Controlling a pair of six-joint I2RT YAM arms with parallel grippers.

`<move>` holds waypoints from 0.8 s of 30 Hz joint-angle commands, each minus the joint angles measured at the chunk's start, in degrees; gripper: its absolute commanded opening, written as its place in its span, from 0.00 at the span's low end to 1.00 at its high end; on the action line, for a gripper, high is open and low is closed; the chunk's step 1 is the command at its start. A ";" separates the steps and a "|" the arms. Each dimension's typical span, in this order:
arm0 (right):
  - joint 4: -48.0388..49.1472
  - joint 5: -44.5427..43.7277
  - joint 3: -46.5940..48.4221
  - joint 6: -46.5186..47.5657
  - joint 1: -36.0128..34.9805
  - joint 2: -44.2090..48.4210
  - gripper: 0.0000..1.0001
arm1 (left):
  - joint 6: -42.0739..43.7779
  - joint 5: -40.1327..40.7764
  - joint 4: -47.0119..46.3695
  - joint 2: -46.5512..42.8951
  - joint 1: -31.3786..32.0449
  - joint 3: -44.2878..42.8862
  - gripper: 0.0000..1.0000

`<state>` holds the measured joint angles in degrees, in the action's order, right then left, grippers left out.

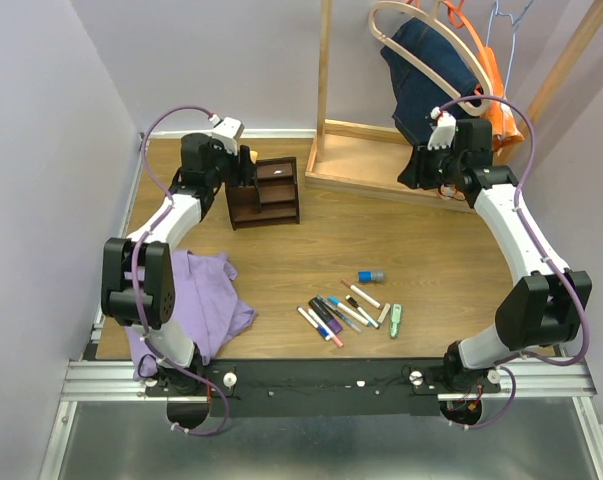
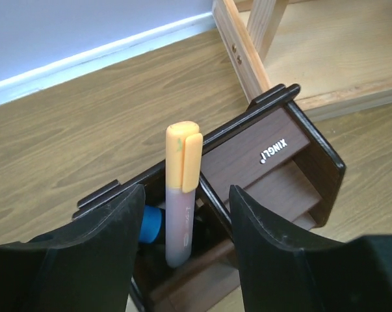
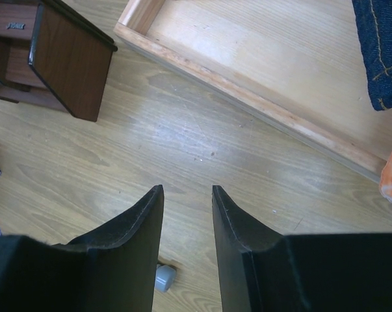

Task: Sort the stationery into containers
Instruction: Place the pen in the storage box, then pick up the pen from the center of the board.

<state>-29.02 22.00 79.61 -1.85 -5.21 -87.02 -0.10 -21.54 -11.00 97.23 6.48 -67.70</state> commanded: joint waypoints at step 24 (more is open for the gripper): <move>-2.80 3.14 -11.85 -1.84 -26.41 -3.84 0.46 | 4.93 5.31 40.61 -44.05 -0.42 11.36 0.91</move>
<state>-32.97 25.15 69.80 1.32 -28.29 -86.80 3.38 -15.79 20.73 55.05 6.37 -57.06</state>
